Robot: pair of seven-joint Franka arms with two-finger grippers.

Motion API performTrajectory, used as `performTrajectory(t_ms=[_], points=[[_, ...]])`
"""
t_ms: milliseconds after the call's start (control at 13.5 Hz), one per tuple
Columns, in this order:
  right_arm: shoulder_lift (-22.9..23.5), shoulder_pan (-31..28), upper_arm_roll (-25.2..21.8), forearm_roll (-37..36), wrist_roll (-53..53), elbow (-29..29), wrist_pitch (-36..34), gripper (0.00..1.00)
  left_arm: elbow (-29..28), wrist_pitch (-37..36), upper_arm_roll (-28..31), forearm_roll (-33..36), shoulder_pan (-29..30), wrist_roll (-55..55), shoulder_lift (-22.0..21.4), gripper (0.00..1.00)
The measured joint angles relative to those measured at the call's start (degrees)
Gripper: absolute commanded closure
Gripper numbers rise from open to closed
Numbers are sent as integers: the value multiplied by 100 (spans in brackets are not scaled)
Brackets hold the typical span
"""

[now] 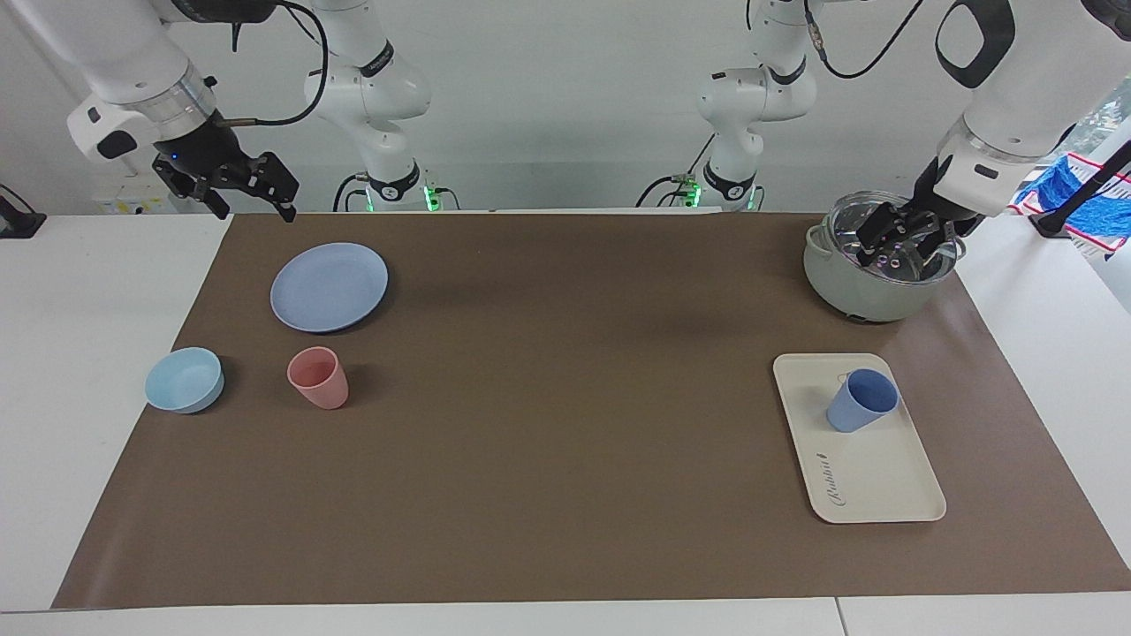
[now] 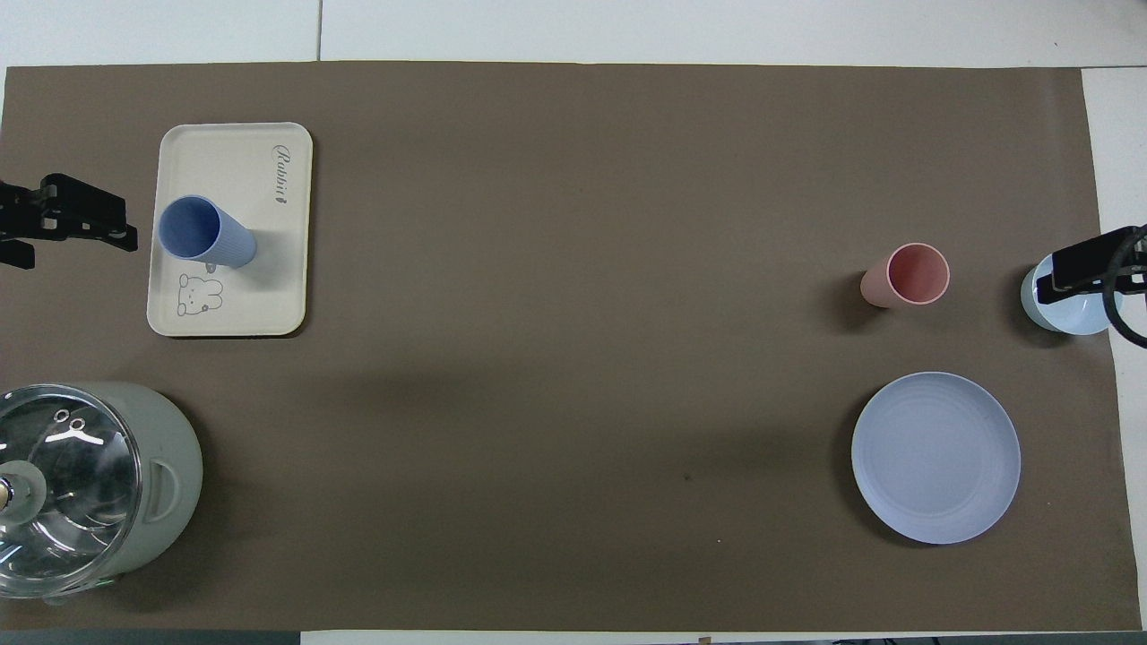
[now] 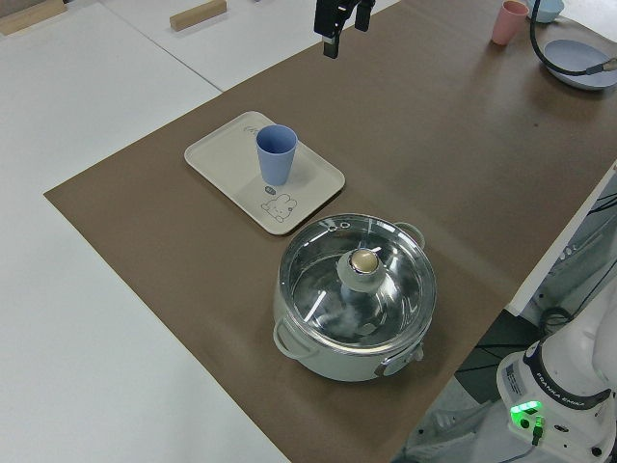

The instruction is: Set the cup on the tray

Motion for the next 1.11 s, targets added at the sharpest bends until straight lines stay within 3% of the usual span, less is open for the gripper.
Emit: performTrajectory(t_ms=[1114], points=[[-9,-137,223,-154,-346,-118,111,0,-40,-4,3,-151,12,200,-144,0]])
